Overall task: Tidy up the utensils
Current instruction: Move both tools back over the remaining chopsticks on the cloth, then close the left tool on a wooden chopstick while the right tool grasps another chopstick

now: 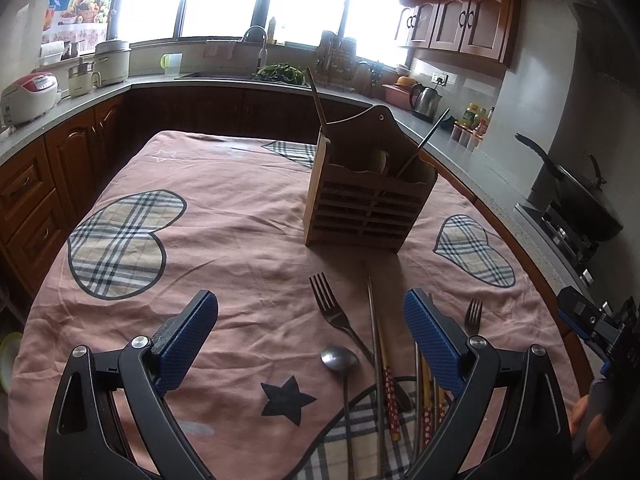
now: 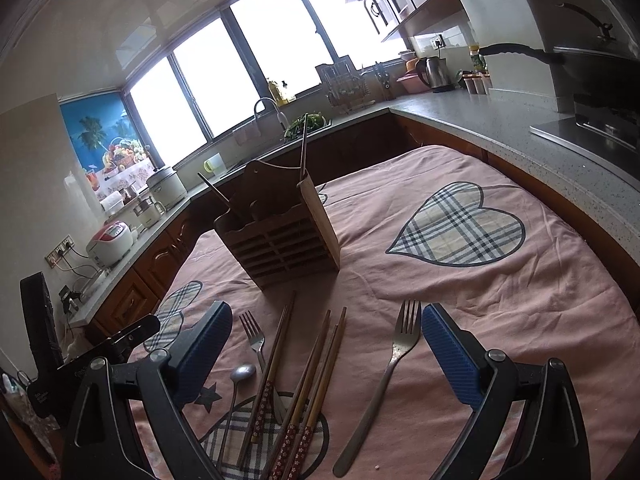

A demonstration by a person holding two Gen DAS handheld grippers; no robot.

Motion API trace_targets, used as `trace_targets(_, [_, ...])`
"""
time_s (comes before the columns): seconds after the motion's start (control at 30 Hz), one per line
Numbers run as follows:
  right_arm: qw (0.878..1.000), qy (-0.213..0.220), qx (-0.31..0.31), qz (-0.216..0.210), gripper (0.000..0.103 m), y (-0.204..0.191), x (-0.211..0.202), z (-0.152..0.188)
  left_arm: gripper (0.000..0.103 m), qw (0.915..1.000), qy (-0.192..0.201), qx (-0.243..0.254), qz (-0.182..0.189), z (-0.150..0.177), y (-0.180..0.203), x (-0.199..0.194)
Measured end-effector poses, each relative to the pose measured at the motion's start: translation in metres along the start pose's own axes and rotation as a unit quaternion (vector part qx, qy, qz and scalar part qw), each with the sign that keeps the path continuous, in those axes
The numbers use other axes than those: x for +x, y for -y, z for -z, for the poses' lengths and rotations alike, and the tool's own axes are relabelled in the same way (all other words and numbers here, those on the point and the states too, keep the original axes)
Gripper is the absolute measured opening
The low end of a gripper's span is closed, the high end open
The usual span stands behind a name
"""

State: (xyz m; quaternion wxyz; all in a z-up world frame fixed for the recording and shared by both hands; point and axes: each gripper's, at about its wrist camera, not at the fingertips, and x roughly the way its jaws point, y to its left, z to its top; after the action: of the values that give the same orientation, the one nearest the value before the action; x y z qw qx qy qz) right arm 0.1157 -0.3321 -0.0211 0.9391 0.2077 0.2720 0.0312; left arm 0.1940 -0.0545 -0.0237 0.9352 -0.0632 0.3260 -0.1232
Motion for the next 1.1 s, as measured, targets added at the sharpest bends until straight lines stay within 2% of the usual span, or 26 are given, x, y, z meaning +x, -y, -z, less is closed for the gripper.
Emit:
trace_targets(0.27, [0.999, -0.012, -0.027, 0.016, 0.095, -0.010, 0.021, 0.013, 0.094, 0.9992, -0.035, 0.019, -0.005, 0.009, 0.009, 0.024])
trace_targets(0.43, [0.999, -0.043, -0.021, 0.016, 0.076, -0.007, 0.041, 0.014, 0.079, 0.9977, -0.060, 0.032, 0.003, 0.009, 0.018, 0.042])
trace_targets(0.5, [0.998, -0.053, -0.019, 0.019, 0.066, -0.006, 0.048, 0.014, 0.068, 0.9967, -0.073, 0.034, 0.014, 0.007, 0.021, 0.050])
trace_targets(0.6, [0.997, -0.073, -0.013, 0.019, 0.054, -0.002, 0.063, 0.014, 0.058, 0.9946, -0.091, 0.045, 0.021, 0.006, 0.027, 0.064])
trace_targets(0.77, [0.995, -0.098, -0.001, 0.024, 0.044, 0.005, 0.085, 0.014, 0.052, 0.9916, -0.114, 0.054, 0.027, 0.003, 0.037, 0.088])
trace_targets(0.87, [0.994, -0.109, 0.008, 0.025, 0.035, 0.009, 0.098, 0.015, 0.045, 0.9899, -0.128, 0.055, 0.028, 0.003, 0.042, 0.103])
trace_targets(1.1, [0.991, -0.130, 0.015, 0.027, 0.025, 0.011, 0.128, 0.012, 0.042, 0.9860, -0.152, 0.057, 0.035, 0.002, 0.049, 0.133])
